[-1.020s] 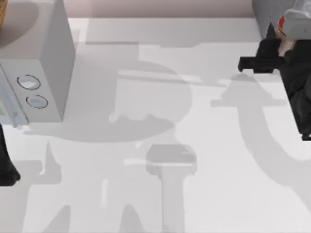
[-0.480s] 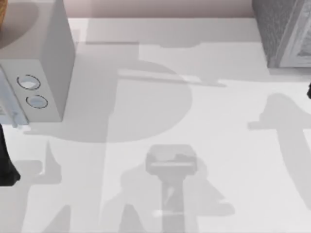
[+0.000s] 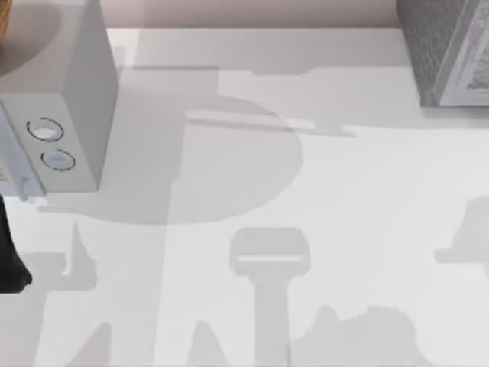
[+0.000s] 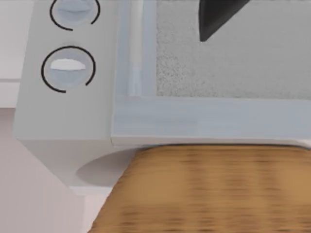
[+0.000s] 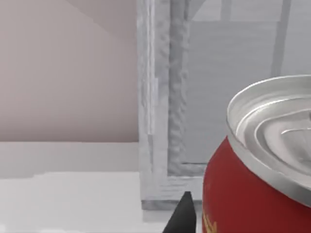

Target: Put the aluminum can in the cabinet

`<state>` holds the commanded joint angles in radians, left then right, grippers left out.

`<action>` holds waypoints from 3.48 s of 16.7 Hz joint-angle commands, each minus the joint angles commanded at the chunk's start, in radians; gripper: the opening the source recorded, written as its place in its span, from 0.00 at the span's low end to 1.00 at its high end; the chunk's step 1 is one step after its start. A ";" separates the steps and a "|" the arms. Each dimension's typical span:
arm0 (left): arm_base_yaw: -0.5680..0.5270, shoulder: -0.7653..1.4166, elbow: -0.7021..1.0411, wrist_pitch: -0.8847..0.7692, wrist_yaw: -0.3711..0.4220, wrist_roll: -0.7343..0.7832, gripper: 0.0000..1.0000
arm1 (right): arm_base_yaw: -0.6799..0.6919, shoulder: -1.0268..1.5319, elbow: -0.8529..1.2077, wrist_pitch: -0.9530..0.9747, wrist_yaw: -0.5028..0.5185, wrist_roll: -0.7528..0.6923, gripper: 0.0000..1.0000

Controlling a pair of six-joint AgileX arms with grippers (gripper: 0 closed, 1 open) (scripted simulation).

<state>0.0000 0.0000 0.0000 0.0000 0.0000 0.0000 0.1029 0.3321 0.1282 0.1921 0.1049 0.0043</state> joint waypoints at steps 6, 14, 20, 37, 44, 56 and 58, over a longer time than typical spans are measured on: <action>0.000 0.000 0.000 0.000 0.000 0.000 1.00 | -0.089 -0.289 -0.112 -0.167 -0.091 -0.003 0.00; 0.000 0.000 0.000 0.000 0.000 0.000 1.00 | -0.100 -0.328 -0.126 -0.191 -0.104 -0.003 0.00; 0.000 0.000 0.000 0.000 0.000 0.000 1.00 | -0.086 -0.205 0.038 -0.229 -0.083 0.004 0.00; 0.000 0.000 0.000 0.000 0.000 0.000 1.00 | -0.005 0.359 0.770 -0.412 -0.004 0.008 0.00; 0.000 0.000 0.000 0.000 0.000 0.000 1.00 | 0.026 0.589 1.070 -0.486 0.030 0.005 0.00; 0.000 0.000 0.000 0.000 0.000 0.000 1.00 | 0.079 0.971 1.585 -0.604 0.087 0.014 0.00; 0.000 0.000 0.000 0.000 0.000 0.000 1.00 | 0.083 0.997 1.618 -0.612 0.091 0.013 0.00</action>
<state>0.0000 0.0000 0.0000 0.0000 0.0000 0.0000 0.1855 1.3294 1.7466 -0.4201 0.1954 0.0174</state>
